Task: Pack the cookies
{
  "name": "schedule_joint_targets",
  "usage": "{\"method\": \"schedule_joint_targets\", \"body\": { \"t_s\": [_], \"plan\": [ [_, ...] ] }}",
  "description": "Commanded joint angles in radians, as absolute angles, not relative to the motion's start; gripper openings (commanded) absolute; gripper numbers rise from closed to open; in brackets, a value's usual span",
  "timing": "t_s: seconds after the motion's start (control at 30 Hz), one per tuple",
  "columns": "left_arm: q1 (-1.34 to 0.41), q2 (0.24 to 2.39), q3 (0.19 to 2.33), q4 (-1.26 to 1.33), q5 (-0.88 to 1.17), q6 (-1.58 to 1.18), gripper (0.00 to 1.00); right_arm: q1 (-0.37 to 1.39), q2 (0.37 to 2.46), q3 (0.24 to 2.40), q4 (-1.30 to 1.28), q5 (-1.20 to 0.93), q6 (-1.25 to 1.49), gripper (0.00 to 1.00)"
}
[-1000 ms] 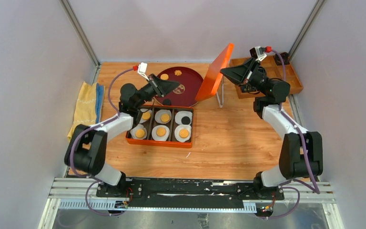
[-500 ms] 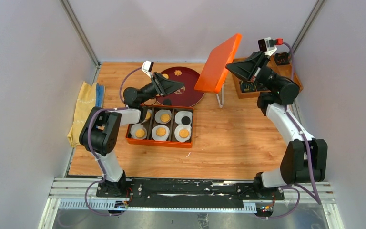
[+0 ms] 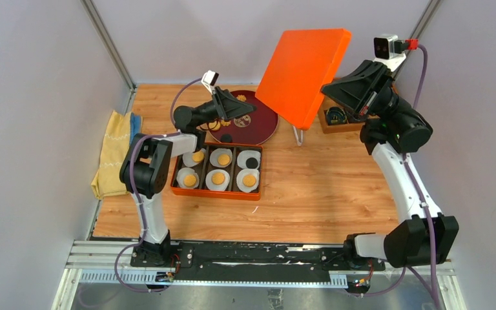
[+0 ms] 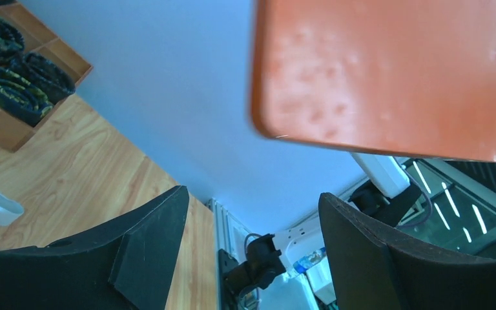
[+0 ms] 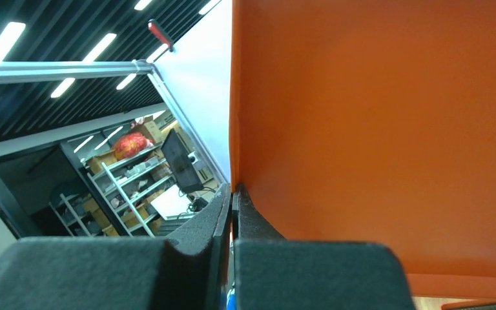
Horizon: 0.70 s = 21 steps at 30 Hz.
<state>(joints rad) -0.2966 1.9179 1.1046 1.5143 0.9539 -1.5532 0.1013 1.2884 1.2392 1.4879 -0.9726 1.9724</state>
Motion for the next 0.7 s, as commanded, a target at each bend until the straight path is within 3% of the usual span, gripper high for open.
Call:
{"method": "schedule_joint_targets", "body": {
  "t_s": [0.0,0.27,0.67],
  "plan": [
    [-0.301,1.962,1.178,1.584,0.984,-1.57,0.8,0.135,1.252,1.279,1.597,-0.912,1.993,0.0],
    [-0.319,2.018,1.312,1.586,0.943,-1.634,0.8,0.274,1.269,1.234,1.597,-0.891,1.949,0.0],
    [-0.321,1.948,1.253,1.586,0.938,-1.628,0.8,0.288,1.26,1.208,1.595,-0.869,1.892,0.0]
  ]
}}
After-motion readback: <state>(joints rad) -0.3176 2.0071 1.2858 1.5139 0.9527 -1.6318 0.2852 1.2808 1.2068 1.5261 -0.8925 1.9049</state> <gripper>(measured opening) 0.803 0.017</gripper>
